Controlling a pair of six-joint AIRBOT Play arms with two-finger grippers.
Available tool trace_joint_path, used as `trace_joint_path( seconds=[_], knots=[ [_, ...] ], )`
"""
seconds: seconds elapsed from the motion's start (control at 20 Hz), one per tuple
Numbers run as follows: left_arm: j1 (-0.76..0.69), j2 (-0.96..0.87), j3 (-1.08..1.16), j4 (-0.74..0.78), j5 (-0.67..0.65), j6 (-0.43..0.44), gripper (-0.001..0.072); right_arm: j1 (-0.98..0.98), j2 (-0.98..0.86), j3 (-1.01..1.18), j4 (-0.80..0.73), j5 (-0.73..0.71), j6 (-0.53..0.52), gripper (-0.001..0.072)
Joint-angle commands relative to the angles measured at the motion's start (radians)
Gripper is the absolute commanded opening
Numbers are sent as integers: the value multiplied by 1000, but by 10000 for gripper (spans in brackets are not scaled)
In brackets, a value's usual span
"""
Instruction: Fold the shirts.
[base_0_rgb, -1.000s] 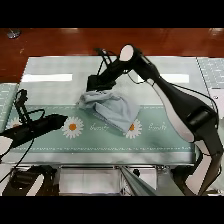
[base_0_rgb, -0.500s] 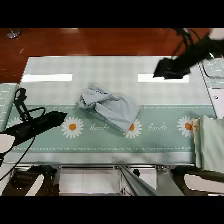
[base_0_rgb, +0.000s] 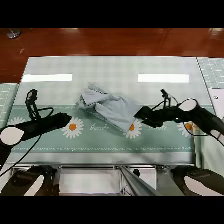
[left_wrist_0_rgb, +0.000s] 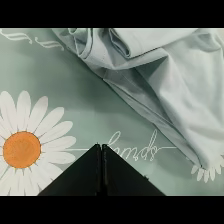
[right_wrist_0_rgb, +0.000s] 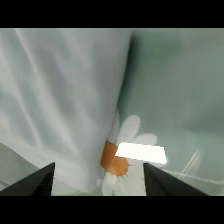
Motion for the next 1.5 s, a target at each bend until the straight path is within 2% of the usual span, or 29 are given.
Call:
trace_joint_path(
  seconds=[0.0, 0.1, 0.15, 0.2, 0.25, 0.35, 0.6, 0.8, 1.05, 1.2, 1.35, 1.45],
  knots=[
    [-11, -18, 0, -8, 0, 0, 20, 71, -155, 41, 140, -31, -53, 627],
    [-11, -18, 0, -8, 0, 0, 21, 107, -239, 119, 143, -19, -53, 609],
    [-11, -18, 0, -8, 1, 0, 20, 121, -282, 171, 144, 3, -62, 422],
    [-11, -18, 0, -8, 4, 0, 21, 123, -315, 230, 145, 38, -93, 103],
    [-11, -18, 0, -8, 8, 0, 20, 121, -338, 308, 142, 86, -132, 25],
    [-11, -18, 0, -8, 14, 0, 21, 102, -344, 502, 75, 169, -141, 25],
    [-11, -18, 0, -8, 14, 0, 21, 29, -344, 1116, -314, 493, 39, 25],
    [-11, -18, 0, -8, 14, 0, 21, -101, -344, 1439, -470, 719, 121, 24],
    [-11, -18, 0, -8, 13, 0, 21, -364, -250, 1463, -495, 865, 202, 24],
    [-11, -18, 0, -8, 14, 0, 21, -544, -176, 1434, -523, 981, 286, 25],
    [-11, -18, 0, -7, 15, 2, 22, -687, -31, 1281, -553, 980, 309, 25],
    [-11, -18, 0, -7, 14, 4, 22, -770, 88, 1115, -643, 980, 308, 25]
  ],
)
